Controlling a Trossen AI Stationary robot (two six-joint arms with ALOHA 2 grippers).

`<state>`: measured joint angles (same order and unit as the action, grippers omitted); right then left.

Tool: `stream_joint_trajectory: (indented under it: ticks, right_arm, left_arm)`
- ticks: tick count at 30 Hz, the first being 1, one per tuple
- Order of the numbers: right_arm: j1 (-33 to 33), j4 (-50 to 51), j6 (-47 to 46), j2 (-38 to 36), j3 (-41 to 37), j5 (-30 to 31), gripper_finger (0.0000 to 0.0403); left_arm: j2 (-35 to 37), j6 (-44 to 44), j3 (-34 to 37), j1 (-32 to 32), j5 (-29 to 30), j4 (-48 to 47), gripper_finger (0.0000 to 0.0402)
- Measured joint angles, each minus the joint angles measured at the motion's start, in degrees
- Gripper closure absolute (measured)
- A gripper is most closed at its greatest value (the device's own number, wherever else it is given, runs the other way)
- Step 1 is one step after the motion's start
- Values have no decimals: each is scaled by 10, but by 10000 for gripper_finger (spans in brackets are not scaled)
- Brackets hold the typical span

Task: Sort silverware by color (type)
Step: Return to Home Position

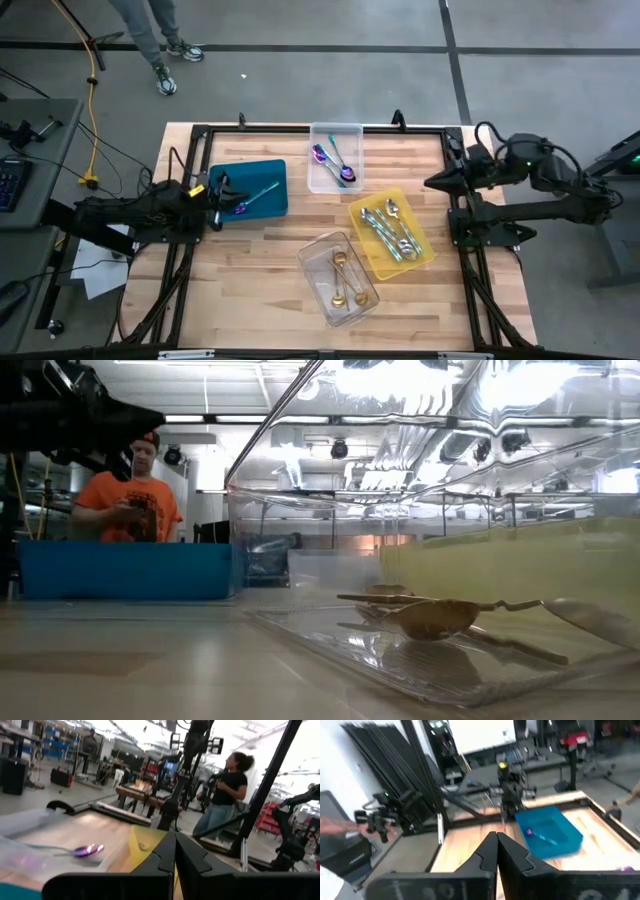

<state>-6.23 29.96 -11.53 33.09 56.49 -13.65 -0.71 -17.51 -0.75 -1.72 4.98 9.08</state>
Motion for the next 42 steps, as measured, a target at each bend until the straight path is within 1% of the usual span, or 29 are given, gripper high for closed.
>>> stream_joint_trajectory:
  ticks: [3, 6, 9, 13, 20, 23, 30, 31, 33, 36, 42]
  right_arm:
    - [13, -81, 4, -25, -62, 0, 403]
    - [21, -178, 5, -54, -157, 1, 403]
    - [21, -238, -8, -85, -240, 6, 403]
    - [21, -252, -15, -150, -309, 20, 403]
    - [21, -258, -20, -290, -391, 92, 403]
    - [21, -304, -41, -330, -434, 107, 403]
    - [22, -514, -77, -315, -552, 101, 403]
    - [22, -521, -76, -315, -560, 101, 403]
    - [22, -494, -69, -316, -558, 102, 403]
    - [22, -481, -46, -316, -559, 102, 403]
    - [20, -378, -19, -316, -559, 111, 403]
  left_arm:
    - [0, 1, 0, 0, 0, -16, 401]
    - [0, 0, 0, 0, 0, -20, 401]
    - [0, 0, 0, 0, 0, -20, 401]
    - [0, 1, 0, 0, 0, -20, 401]
    - [0, 1, 0, 0, 0, -20, 401]
    - [0, 1, 0, 0, 0, -20, 400]
    - [0, 1, 0, 0, 0, -20, 399]
    - [0, 1, 0, 0, 0, -20, 399]
    - [-1, 1, 0, 0, 0, -20, 399]
    - [-1, 1, 0, 0, 1, -20, 399]
    - [-1, 1, 0, 0, 1, -20, 399]
